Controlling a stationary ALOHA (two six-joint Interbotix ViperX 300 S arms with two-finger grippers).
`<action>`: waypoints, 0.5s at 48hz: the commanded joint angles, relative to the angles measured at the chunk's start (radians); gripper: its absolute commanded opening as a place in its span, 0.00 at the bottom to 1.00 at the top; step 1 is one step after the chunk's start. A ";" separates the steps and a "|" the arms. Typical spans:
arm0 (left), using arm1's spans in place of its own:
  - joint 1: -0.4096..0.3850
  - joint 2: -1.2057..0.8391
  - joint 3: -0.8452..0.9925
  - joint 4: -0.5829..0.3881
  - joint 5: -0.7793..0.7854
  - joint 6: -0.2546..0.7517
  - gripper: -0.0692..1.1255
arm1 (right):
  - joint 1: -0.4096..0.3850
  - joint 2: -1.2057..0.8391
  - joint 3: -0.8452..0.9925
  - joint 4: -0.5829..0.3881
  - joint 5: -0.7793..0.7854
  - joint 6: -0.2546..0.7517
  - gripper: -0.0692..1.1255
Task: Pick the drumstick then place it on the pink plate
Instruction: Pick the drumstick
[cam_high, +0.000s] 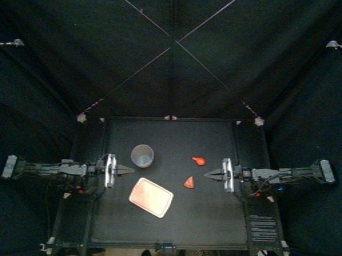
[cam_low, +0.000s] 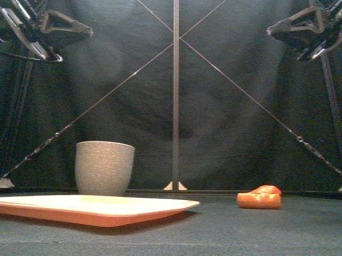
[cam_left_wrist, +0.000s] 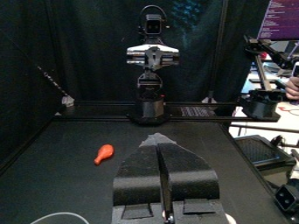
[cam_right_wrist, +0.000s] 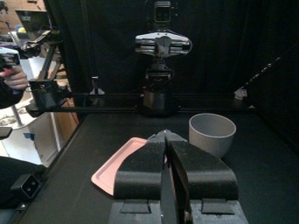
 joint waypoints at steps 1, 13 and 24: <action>0.021 0.017 -0.011 -0.002 -0.003 0.002 0.03 | -0.046 0.032 -0.008 0.005 0.002 0.006 0.11; 0.044 0.018 -0.006 0.000 0.000 0.002 0.05 | -0.235 0.178 -0.046 0.011 0.055 0.018 0.11; 0.046 0.017 0.011 -0.002 0.000 0.000 0.05 | -0.345 0.324 -0.117 0.008 0.202 0.018 0.11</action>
